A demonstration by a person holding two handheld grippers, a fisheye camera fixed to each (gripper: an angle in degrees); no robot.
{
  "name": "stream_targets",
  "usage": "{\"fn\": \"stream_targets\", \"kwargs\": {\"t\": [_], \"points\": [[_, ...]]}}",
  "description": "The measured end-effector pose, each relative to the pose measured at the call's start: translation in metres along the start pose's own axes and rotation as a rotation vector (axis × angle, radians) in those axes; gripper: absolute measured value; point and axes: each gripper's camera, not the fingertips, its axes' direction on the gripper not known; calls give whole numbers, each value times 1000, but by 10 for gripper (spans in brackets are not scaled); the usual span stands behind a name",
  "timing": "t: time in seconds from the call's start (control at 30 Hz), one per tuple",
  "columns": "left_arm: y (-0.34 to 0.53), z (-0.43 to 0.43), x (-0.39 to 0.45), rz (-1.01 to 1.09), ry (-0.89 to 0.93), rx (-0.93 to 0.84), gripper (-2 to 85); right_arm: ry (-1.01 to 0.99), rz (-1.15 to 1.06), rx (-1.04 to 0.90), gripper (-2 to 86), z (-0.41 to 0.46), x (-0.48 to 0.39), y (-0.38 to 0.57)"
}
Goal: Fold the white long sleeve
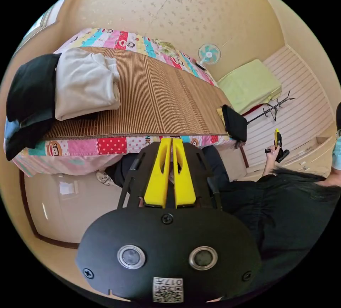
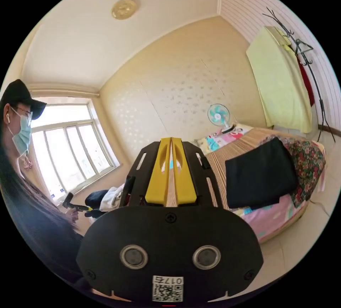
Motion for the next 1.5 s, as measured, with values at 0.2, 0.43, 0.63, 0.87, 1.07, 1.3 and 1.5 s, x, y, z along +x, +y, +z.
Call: {"fn": "stream_targets", "kwargs": {"t": [0.2,0.43,0.63,0.87,1.07,1.3,1.5], "points": [[81,-28,-3,-77,-172,10,-5,7,-167,148,3,-73,-77,9],[121,-75,-20,-214,-161,157,-3,2,-124,110,5,-141,-103,4],[77,-76,-7,-135,-123,371,39,134,-157,80,6,-149,-124,-1],[-149,55,-8,-80,-217,157,117,36,-119,-18,5,-122,-124,2],[-267,216,-17,-220,-535,-185,65,234,-166,-134,4,-135,-134,19],[-185,219,20,-123,-468,0,29,402,-130,-159,4,-172,-108,32],[-38,145,45,-17,-112,8,24,-22,-205,-69,5,-124,-73,33]]}}
